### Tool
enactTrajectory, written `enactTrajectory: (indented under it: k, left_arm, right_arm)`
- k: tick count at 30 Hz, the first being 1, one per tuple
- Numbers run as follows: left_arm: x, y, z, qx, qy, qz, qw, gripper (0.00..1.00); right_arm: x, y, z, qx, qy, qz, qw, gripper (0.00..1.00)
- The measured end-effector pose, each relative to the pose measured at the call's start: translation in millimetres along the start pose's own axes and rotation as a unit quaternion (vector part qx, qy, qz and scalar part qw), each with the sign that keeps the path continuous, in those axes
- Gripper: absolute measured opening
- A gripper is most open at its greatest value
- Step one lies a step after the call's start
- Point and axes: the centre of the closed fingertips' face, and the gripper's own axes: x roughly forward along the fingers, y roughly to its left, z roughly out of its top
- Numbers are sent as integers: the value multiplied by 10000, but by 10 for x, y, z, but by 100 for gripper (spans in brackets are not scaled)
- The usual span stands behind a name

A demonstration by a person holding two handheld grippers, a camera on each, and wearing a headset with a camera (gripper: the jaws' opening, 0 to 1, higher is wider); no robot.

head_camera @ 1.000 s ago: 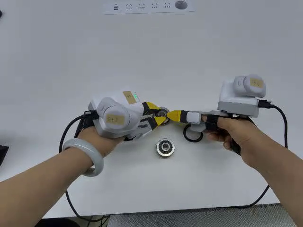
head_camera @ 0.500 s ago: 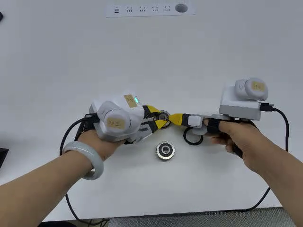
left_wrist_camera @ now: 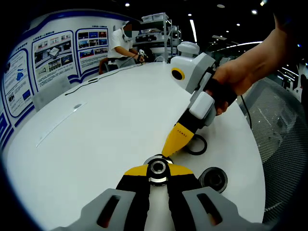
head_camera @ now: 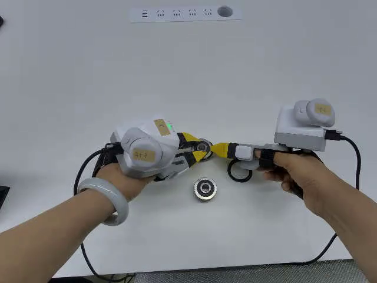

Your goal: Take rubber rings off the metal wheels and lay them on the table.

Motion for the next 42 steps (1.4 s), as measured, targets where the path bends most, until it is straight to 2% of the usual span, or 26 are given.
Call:
enactTrajectory:
  k: [11, 29, 34, 36, 38, 40, 42]
  left_arm:
    - [-3, 2, 2, -9, 5, -2, 10000, 13]
    - [-7, 1, 12, 2, 1, -11, 10000, 13]
    - [-5, 2, 13, -1, 2, -11, 10000, 13]
    - [-5, 1, 14, 0, 3, -11, 10000, 13]
    - [-5, -1, 16, 3, 2, -11, 10000, 13]
    - [-5, -2, 17, 0, -1, -16, 10000, 13]
    - [-4, -2, 18, 17, -3, -28, 10000, 13]
  right_arm:
    - [-2, 14, 9, -89, 6, -19, 10000, 2]
    - [16, 144, 29, -41, -24, 138, 9999, 2]
    - [25, 230, 35, -80, -22, 263, 9996, 2]
    - [8, 339, 107, 163, -243, 520, 9982, 2]
    - [-20, 275, 95, 18, -186, 347, 9992, 2]
    - [-21, 231, 76, 144, -182, 327, 9992, 2]
    - [-29, 166, 52, 112, -153, 202, 9996, 2]
